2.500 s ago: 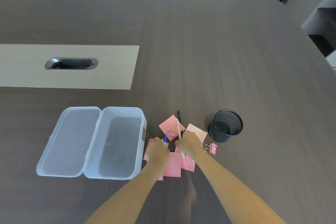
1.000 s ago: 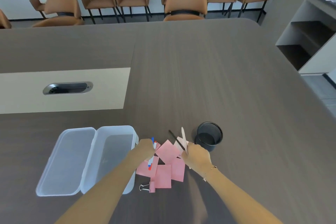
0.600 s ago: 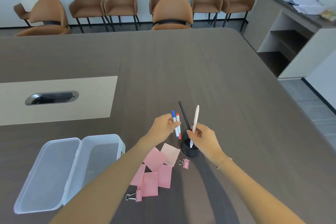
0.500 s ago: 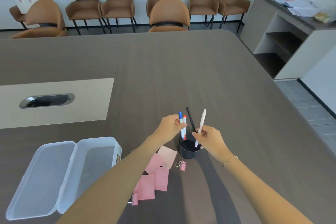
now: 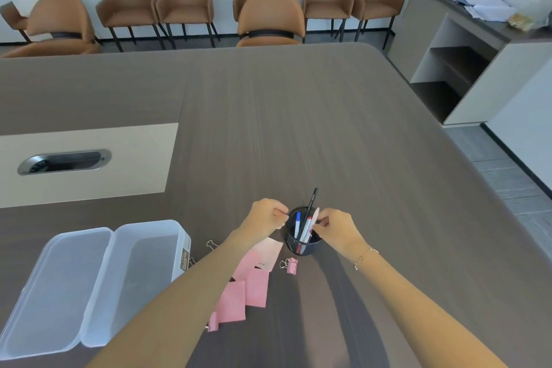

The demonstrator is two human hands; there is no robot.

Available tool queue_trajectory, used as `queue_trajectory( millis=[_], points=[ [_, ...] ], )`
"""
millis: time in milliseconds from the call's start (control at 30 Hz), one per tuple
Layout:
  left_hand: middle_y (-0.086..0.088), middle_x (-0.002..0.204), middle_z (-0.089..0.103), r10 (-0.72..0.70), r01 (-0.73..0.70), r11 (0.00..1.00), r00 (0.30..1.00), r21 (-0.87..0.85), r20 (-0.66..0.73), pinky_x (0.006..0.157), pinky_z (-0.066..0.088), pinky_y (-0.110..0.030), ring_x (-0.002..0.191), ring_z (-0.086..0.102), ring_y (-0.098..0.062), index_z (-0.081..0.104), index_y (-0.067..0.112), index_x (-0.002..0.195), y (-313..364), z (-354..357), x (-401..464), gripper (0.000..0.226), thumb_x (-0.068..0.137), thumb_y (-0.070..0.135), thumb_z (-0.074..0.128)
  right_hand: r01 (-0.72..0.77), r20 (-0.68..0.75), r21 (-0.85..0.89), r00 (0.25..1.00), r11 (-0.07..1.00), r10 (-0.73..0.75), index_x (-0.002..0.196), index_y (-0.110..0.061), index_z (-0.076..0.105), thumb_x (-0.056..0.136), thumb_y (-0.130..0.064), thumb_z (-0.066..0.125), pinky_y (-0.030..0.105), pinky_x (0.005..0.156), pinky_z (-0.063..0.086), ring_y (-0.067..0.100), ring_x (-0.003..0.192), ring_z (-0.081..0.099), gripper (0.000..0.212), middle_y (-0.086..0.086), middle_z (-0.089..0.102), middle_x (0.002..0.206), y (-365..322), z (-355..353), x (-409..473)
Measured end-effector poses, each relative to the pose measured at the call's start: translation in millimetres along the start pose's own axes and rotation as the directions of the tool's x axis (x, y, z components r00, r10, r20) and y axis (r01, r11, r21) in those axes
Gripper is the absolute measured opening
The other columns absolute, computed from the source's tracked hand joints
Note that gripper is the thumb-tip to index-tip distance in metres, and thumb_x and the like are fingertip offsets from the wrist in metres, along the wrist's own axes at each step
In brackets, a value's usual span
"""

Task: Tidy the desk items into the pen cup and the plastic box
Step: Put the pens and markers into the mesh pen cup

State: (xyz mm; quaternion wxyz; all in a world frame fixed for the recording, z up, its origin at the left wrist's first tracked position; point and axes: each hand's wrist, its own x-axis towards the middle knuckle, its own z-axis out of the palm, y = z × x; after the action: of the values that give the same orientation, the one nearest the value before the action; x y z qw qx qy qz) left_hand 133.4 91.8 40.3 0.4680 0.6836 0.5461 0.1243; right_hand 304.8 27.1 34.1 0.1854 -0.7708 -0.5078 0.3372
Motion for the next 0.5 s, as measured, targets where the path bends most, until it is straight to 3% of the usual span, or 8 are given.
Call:
queue_trajectory(
  millis=[67,133,233,267,300,333,400,500],
  points=[
    [-0.013,0.082,0.066,-0.035,0.033,0.999,0.998,-0.042,-0.058,0.053,0.051,-0.004,0.060,0.061,-0.014,0.067,-0.004,0.105,-12,-15,-10,0.021,0.086,-0.002,0.057,0.006,-0.041,-0.017,0.999,1.000,-0.007,0.099,-0.002,0.063,0.087,-0.006,0.059,0.024,0.066,0.043,0.021,0.075,0.056,0.014,0.012,0.064,0.086,-4,-5,-6],
    [-0.011,0.083,0.066,-0.079,0.078,0.997,0.990,-0.016,-0.115,0.066,0.057,-0.017,0.065,0.061,-0.019,0.068,-0.002,0.103,-29,-29,-21,0.020,0.087,-0.001,0.056,0.051,-0.116,-0.044,0.992,0.998,-0.055,0.097,-0.003,0.061,0.090,-0.006,0.052,0.023,0.056,0.041,0.019,0.068,0.051,0.011,0.009,0.058,0.087,-11,-9,-12],
    [-0.006,0.085,0.061,-0.197,0.206,0.942,0.979,0.267,-0.061,0.085,0.046,-0.025,0.079,0.052,-0.018,0.068,-0.005,0.090,-60,-41,-45,0.028,0.080,0.018,0.054,0.177,-0.187,-0.068,0.964,0.982,-0.187,0.092,-0.008,0.060,0.091,-0.008,0.048,0.030,0.063,0.048,0.024,0.068,0.056,0.012,0.009,0.060,0.086,-26,-5,-23],
    [-0.005,0.082,0.059,-0.254,0.241,0.900,0.967,0.364,-0.010,0.082,0.042,-0.022,0.081,0.052,-0.019,0.045,-0.008,0.080,-71,-42,-52,0.032,0.074,0.023,0.050,0.227,-0.163,-0.082,0.958,0.970,-0.238,0.091,-0.008,0.060,0.091,-0.009,0.049,0.034,0.067,0.051,0.026,0.070,0.058,0.012,0.009,0.062,0.085,-32,0,-26],
    [-0.005,0.079,0.059,-0.295,0.244,0.858,0.954,0.452,0.045,0.079,0.041,-0.021,0.085,0.056,-0.022,0.062,0.022,0.071,-81,-43,-62,0.012,0.073,0.024,0.050,0.273,-0.115,-0.102,0.952,0.957,-0.284,0.090,-0.009,0.061,0.091,-0.009,0.049,0.035,0.070,0.052,0.026,0.071,0.060,0.012,0.008,0.064,0.084,-38,9,-28],
    [-0.006,0.081,0.063,-0.321,0.247,0.844,0.944,0.476,0.079,0.077,0.041,-0.019,0.094,0.061,-0.026,0.067,0.006,0.074,-92,-40,-69,0.021,0.077,0.022,0.053,0.308,-0.049,-0.124,0.947,0.943,-0.316,0.090,-0.010,0.061,0.090,-0.009,0.050,0.035,0.072,0.053,0.026,0.073,0.061,0.011,0.008,0.064,0.085,-43,20,-29],
    [-0.015,0.104,0.068,-0.327,0.211,0.816,0.936,0.538,0.129,0.073,0.041,-0.018,0.108,0.060,-0.030,0.067,0.000,0.094,-109,-33,-81,0.021,0.084,0.014,0.055,0.335,0.092,-0.155,0.942,0.930,-0.324,0.094,-0.010,0.060,0.090,-0.011,0.050,0.034,0.077,0.053,0.025,0.079,0.062,0.011,0.008,0.062,0.090,-49,49,-25],
    [-0.017,0.123,0.055,-0.308,0.230,0.812,0.950,0.537,0.059,0.078,0.036,-0.027,0.109,0.053,-0.029,0.052,0.009,0.098,-125,-15,-98,0.020,0.081,0.016,0.059,0.305,0.253,-0.287,0.938,0.908,-0.235,0.114,-0.004,0.053,0.090,-0.011,0.051,0.033,0.088,0.046,0.029,0.103,0.059,0.026,0.013,0.054,0.109,-47,98,-12]
  ],
)
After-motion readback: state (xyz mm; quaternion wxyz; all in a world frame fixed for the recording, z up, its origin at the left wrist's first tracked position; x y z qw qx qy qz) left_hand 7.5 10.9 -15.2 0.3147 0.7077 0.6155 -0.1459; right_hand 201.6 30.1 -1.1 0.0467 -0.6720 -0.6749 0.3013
